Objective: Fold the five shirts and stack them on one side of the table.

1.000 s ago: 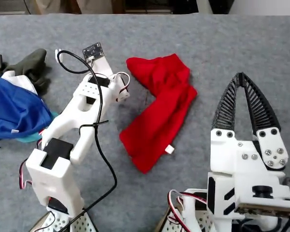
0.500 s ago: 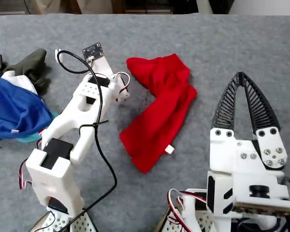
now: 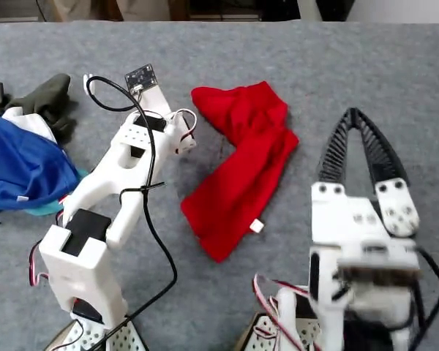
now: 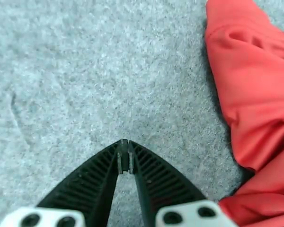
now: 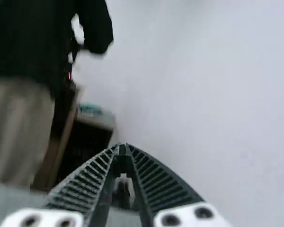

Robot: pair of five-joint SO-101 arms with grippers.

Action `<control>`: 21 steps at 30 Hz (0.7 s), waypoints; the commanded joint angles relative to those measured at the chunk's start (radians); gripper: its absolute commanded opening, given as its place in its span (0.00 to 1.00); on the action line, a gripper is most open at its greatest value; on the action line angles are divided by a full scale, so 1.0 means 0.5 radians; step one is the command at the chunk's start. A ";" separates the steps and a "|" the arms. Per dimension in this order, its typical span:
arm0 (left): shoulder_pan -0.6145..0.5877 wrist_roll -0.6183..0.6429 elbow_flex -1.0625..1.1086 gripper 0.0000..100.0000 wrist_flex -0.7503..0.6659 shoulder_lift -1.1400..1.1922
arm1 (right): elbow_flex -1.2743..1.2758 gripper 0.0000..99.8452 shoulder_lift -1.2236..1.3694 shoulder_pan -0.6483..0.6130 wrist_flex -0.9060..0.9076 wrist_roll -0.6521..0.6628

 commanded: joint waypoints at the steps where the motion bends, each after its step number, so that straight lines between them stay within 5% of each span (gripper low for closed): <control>1: 0.025 -0.012 -0.018 0.02 -0.037 -0.008 | 0.133 0.00 0.017 0.127 0.135 0.021; 8: 0.025 -0.012 -0.018 0.02 -0.037 -0.008 | 0.060 0.00 0.238 0.210 0.215 0.025; 21: 0.025 -0.012 -0.018 0.02 -0.037 -0.008 | -1.278 0.00 1.996 0.143 0.795 0.110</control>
